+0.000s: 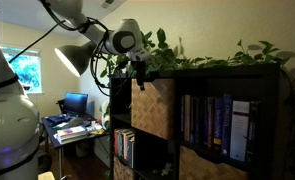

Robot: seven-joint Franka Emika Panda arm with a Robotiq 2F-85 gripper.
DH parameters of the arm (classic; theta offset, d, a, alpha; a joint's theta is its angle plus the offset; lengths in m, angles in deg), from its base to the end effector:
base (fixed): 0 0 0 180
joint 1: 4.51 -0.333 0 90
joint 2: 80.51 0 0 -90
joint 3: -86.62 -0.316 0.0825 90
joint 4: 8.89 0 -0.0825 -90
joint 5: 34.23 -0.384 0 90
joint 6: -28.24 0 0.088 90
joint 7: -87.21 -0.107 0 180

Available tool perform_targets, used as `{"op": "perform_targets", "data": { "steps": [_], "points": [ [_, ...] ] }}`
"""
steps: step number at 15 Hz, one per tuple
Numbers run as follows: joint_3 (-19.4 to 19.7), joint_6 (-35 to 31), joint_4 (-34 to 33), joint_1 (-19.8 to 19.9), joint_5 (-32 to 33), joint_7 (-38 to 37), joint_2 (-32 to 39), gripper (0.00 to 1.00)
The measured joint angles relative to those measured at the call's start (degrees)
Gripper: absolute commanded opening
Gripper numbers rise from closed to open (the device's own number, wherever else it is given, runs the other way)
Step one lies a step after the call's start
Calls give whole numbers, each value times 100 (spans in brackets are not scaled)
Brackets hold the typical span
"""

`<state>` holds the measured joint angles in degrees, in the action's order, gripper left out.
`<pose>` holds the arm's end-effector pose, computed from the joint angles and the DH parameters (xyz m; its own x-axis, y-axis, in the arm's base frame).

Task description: Open the drawer, take out the black object then close the drawer.

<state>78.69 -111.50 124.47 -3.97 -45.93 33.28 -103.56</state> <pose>0.4662 0.0674 0.5483 0.5529 -0.8151 0.1728 -0.6813 -0.5617 -0.4695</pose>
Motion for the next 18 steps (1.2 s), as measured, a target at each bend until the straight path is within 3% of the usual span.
{"op": "perform_targets", "data": {
  "steps": [9, 14, 18],
  "points": [
    [5, 964, 9, -49, -53, 189, -384, 100],
    [5, 1055, 10, -49, -49, 235, -454, 100],
    [-16, 968, -31, -50, -1, 720, -562, 100]
  ]
}}
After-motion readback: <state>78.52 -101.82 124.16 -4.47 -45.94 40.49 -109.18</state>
